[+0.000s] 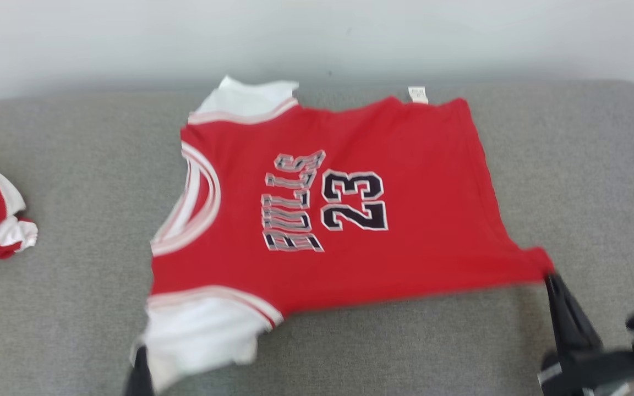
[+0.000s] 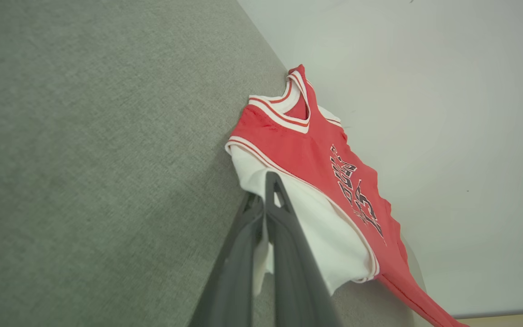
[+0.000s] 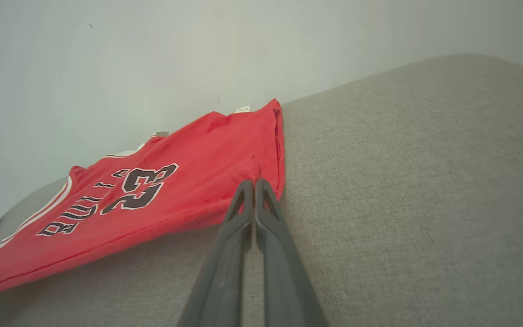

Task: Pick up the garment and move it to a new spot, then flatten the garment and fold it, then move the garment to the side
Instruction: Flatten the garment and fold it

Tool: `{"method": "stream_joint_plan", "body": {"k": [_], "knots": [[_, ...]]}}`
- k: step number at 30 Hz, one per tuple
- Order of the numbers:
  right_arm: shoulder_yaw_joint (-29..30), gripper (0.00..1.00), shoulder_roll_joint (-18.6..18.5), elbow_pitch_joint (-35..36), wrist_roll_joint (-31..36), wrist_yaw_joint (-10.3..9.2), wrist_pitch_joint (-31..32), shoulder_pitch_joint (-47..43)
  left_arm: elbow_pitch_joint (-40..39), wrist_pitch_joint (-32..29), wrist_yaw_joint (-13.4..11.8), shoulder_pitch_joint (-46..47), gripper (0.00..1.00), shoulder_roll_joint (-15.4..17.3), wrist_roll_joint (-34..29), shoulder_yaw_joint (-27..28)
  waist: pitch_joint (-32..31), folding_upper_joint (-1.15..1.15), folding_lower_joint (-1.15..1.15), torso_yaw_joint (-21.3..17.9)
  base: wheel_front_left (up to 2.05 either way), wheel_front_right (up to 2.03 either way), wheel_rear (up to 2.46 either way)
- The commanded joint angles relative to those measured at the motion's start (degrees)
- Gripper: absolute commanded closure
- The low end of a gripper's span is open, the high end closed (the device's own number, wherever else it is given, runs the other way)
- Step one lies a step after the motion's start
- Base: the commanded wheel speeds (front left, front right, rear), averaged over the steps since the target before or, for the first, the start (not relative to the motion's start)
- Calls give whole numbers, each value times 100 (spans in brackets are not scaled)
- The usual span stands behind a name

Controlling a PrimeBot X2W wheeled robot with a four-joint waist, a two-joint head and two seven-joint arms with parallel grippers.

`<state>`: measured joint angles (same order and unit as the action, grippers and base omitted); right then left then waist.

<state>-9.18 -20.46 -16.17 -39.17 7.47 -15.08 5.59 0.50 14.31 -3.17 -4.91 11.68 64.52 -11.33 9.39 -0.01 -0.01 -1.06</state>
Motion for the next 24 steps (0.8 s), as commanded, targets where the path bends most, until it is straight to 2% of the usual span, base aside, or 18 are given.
{"method": "stream_joint_plan", "body": {"k": [1, 6, 12, 18, 24], "knots": [[49, 100, -9, -42, -8, 6, -13, -137, 5, 53, 8, -119, 100, -51, 6, 0, -210, 1, 1, 74, 0, 0, 0], [221, 100, 19, -159, -50, 6, -13, -881, 369, 78, 103, -673, 100, -269, -65, -11, -442, 1, 1, 216, 0, 0, 0], [396, 100, 171, -66, -19, 6, -13, -1359, 539, 90, 198, -835, 100, -320, -261, 45, -473, 1, 1, 243, 0, 0, 0], [327, 100, 234, 168, -5, 6, -12, -1246, 320, 93, 366, -601, 100, -267, -464, 72, -504, 1, 1, 161, 0, 0, 0], [335, 100, 220, 419, -78, 6, 135, -1065, 325, -93, 386, -64, 100, -72, -669, -13, -550, 1, 1, 109, 0, 0, 0]]}}
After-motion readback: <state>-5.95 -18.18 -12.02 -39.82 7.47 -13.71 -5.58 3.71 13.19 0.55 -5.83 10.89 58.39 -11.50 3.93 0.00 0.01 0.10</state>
